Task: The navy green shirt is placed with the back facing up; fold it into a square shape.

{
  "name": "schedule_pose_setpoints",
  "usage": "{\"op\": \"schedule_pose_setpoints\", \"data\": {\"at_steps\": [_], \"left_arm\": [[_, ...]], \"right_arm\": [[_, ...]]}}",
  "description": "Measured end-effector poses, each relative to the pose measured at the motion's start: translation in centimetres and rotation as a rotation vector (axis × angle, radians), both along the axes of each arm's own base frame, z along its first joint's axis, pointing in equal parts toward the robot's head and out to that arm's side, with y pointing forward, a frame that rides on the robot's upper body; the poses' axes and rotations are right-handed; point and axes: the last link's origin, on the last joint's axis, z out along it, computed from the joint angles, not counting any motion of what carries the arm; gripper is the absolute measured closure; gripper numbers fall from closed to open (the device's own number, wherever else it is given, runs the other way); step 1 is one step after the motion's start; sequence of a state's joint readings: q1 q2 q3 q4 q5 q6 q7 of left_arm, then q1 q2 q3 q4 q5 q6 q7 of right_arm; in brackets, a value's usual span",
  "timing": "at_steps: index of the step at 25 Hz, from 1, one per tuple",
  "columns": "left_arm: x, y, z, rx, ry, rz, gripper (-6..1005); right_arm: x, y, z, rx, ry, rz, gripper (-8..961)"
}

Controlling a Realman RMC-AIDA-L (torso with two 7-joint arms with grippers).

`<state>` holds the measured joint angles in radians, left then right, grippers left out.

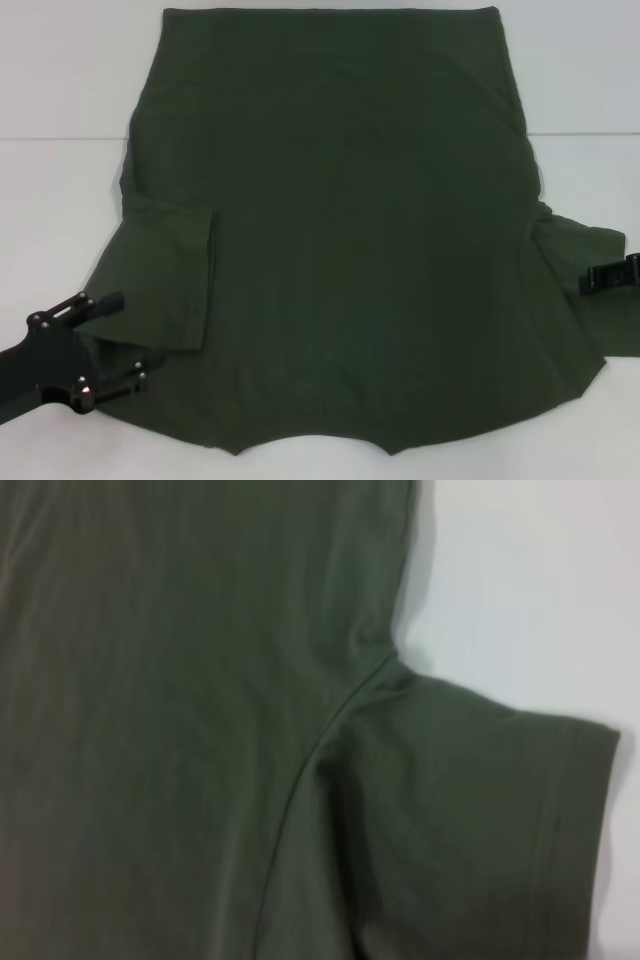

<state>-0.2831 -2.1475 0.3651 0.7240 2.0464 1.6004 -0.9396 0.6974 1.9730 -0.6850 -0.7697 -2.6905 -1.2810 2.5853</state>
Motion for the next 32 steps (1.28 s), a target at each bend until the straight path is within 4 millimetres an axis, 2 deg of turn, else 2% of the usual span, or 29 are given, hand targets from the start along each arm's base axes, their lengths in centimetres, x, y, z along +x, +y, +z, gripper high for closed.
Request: {"op": "schedule_pose_setpoints", "data": {"at_steps": [14,23,31,32], "left_arm": [[-0.1,-0.1,0.0,0.006,0.007,-0.002,146],[-0.2,-0.2,0.1,0.014,0.004,0.004,148],[-0.2,-0.1,0.1,0.016,0.004,0.002,148],[-0.2,-0.1,0.1,0.017,0.004,0.003,148]], "right_arm": [[-0.9,0.3,-1.1,-0.023,0.033,0.011,69],[-1.0,0.3,-1.0,-0.024,0.029,0.002,74],[-1.0,0.4,-0.7,-0.022,0.021,-0.009,279],[-1.0,0.4,-0.6,-0.022,0.020,-0.010,330]]}}
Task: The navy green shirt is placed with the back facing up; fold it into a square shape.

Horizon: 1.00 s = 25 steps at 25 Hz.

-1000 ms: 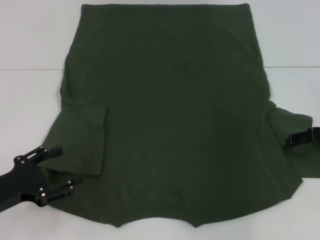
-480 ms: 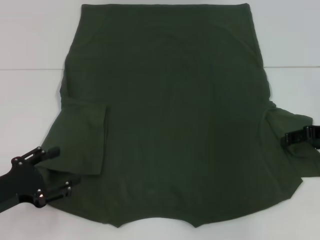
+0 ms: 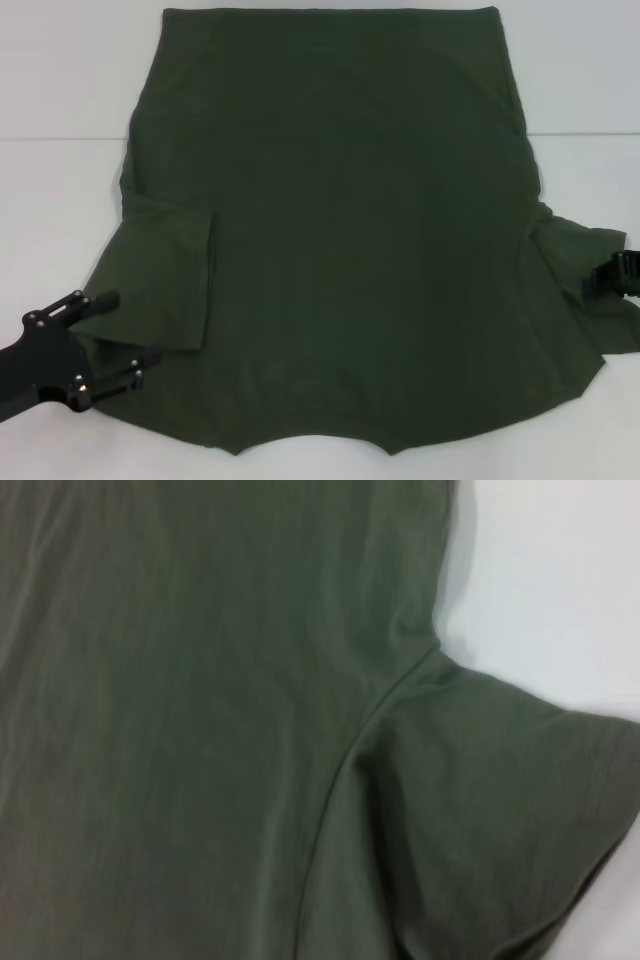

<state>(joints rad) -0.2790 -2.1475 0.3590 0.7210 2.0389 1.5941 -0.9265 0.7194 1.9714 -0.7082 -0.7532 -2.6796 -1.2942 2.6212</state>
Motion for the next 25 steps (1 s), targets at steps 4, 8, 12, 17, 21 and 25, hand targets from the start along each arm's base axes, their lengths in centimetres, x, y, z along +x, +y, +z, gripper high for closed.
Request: {"op": "schedule_pose_setpoints", "data": {"at_steps": [4,8,12,17,21,25], "left_arm": [[0.0,0.1,0.0,0.002,0.002,0.000,148],[0.1,0.2,0.0,0.002,0.002,-0.001,149],[0.1,0.2,0.0,0.003,0.003,-0.001,149],[0.0,0.2,0.0,0.003,0.004,0.000,148],[0.0,0.2,0.0,0.005,0.004,0.002,149],[0.0,0.2,0.0,0.006,0.005,0.003,149]], "right_arm": [[-0.1,0.0,0.0,-0.004,0.000,0.000,534],[-0.2,0.1,0.1,-0.007,-0.006,0.004,695],[-0.4,0.3,0.1,-0.011,-0.019,0.008,830],[-0.5,0.5,0.1,-0.012,-0.022,0.012,911],[-0.5,0.5,0.4,-0.005,-0.024,0.011,912],[-0.1,0.4,1.6,0.035,-0.027,0.006,913]]}}
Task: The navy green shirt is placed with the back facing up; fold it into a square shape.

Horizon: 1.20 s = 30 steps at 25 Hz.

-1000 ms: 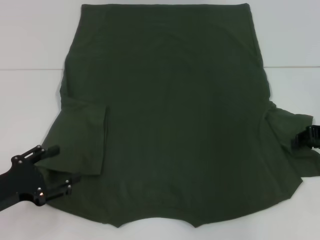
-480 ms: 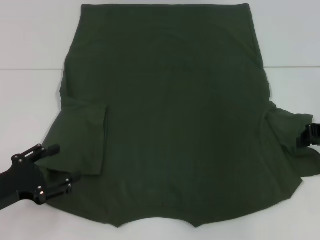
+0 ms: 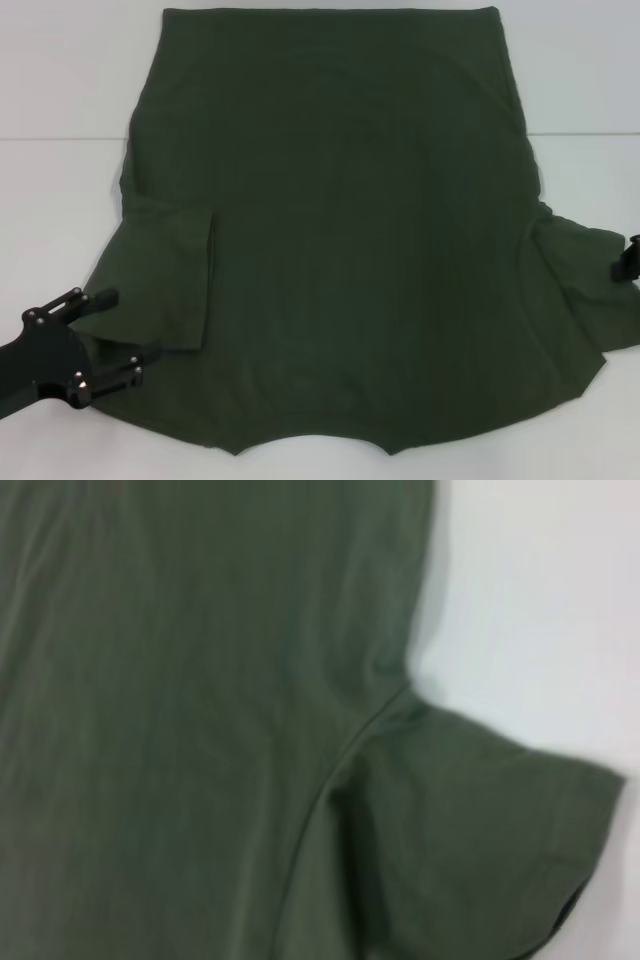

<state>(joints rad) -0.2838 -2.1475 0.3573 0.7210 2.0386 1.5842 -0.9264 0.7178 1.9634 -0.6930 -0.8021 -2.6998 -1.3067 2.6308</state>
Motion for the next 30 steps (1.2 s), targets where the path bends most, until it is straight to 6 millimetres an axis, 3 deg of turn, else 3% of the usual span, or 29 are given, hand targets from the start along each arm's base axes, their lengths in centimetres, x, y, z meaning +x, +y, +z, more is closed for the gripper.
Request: {"op": "schedule_pose_setpoints", "data": {"at_steps": [7,16,30], "left_arm": [[-0.1,0.0,0.0,0.001,0.002,0.004,148],[-0.1,0.1,0.1,0.003,0.005,0.008,148],[-0.2,0.5,0.3,0.009,0.013,0.013,148]], "right_arm": [[0.4,-0.5,2.2,0.065,0.012,-0.008,915],[-0.9,-0.2,4.5,0.134,0.048,0.040,908],[0.3,-1.3,4.2,0.100,0.046,-0.001,779]]}}
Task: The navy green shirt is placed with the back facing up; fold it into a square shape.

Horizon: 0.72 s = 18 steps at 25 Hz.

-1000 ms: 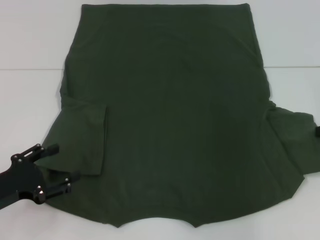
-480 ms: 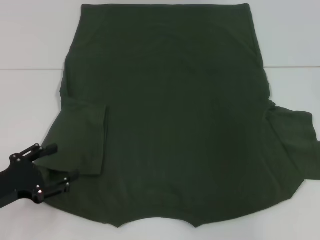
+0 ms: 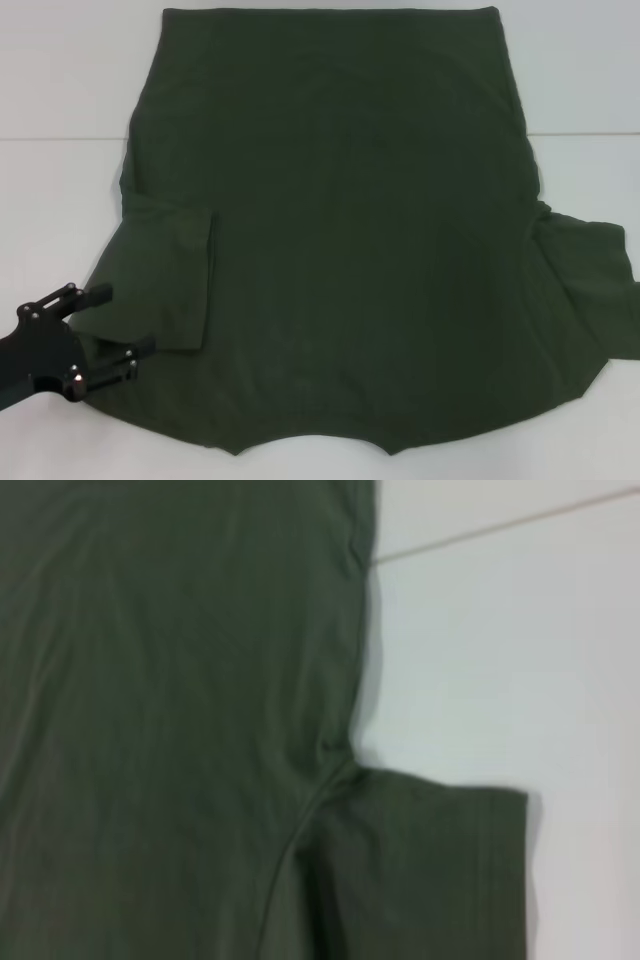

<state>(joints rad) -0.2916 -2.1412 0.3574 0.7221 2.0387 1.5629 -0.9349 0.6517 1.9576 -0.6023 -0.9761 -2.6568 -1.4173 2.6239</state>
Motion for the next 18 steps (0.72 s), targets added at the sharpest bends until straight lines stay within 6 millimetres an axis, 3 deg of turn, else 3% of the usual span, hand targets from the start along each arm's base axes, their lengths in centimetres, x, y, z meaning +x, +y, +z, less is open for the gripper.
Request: {"op": "schedule_pose_setpoints", "data": {"at_steps": [9,14,18], "left_arm": [[0.1,0.1,-0.1,-0.001,-0.002,-0.003,148],[0.2,0.1,-0.2,-0.002,-0.005,-0.004,148],[0.3,0.2,-0.3,-0.003,-0.007,-0.006,148]], "right_arm": [[1.3,-0.8,-0.2,0.000,0.006,-0.044,521],[2.3,-1.1,-1.2,-0.028,0.004,-0.071,274],[2.6,-1.0,-1.6,-0.026,-0.020,-0.074,160]]}}
